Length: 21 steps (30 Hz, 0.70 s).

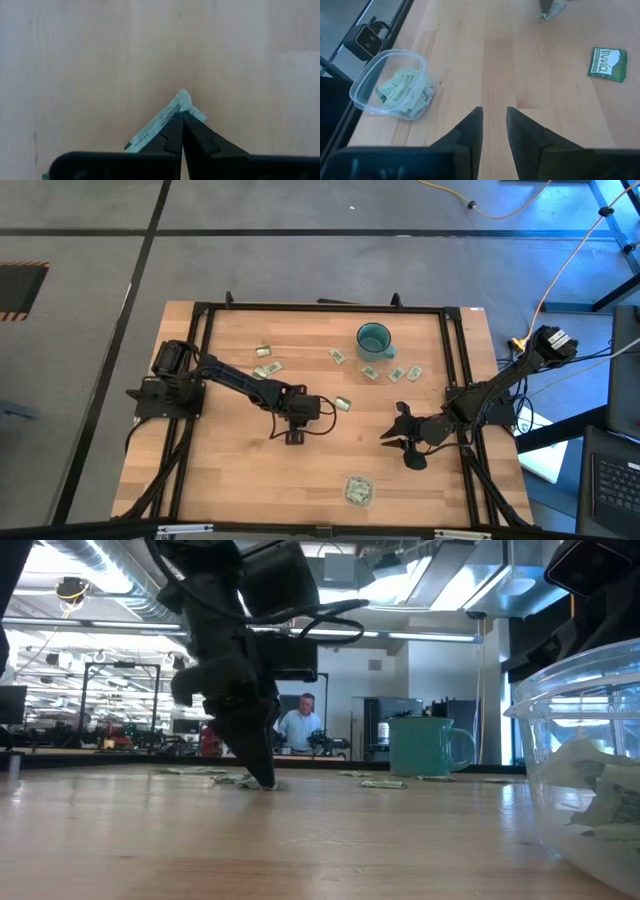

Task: Pick and place items into bin
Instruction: Put the light green stevia packet into the transparent bin

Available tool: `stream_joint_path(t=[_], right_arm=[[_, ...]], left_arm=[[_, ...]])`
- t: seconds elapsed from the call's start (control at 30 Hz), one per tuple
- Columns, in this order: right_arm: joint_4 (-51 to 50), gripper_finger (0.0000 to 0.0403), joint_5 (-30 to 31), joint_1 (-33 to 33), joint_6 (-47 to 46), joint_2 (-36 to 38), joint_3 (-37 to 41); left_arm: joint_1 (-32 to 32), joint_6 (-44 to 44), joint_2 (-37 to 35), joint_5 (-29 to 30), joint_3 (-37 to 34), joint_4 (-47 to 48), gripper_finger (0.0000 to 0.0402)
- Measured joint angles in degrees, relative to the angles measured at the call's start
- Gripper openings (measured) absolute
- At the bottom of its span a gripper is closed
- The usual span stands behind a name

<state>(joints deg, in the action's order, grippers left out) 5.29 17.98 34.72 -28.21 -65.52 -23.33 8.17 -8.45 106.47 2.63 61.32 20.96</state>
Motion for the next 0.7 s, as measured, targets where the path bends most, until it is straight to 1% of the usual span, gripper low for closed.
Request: stream_joint_path(t=[0.17, 0.27, 0.43, 0.5, 0.6, 0.7], right_arm=[[-0.4, 0.009, 0.0, 0.0, 0.1, 0.0, 0.0], [-0.4, 0.009, 0.0, 0.0, 0.2, 0.0, 0.0], [-0.4, 0.009, 0.1, 0.0, 2.2, 0.0, 0.0], [-0.4, 0.009, 0.9, 0.0, 3.1, 0.0, 0.0], [-0.4, 0.009, 3.2, 0.0, 3.2, 0.0, 0.0], [-0.5, 0.009, 3.6, -0.1, 3.2, 0.0, 0.0]], left_arm=[[0.6, 2.4, -1.9, -1.3, 2.9, -1.7, 0.0002], [1.2, 4.4, -2.2, -3.0, 4.3, -5.3, 0.0003], [3.3, 10.5, -2.1, -12.2, 7.1, -17.5, 0.0002], [4.2, 13.1, -1.8, -14.3, 8.4, -19.9, 0.0002], [5.8, 15.4, -1.1, -14.2, 11.6, -21.2, 0.0002], [7.8, 16.9, 0.2, -14.2, 15.5, -21.1, 0.0002]])
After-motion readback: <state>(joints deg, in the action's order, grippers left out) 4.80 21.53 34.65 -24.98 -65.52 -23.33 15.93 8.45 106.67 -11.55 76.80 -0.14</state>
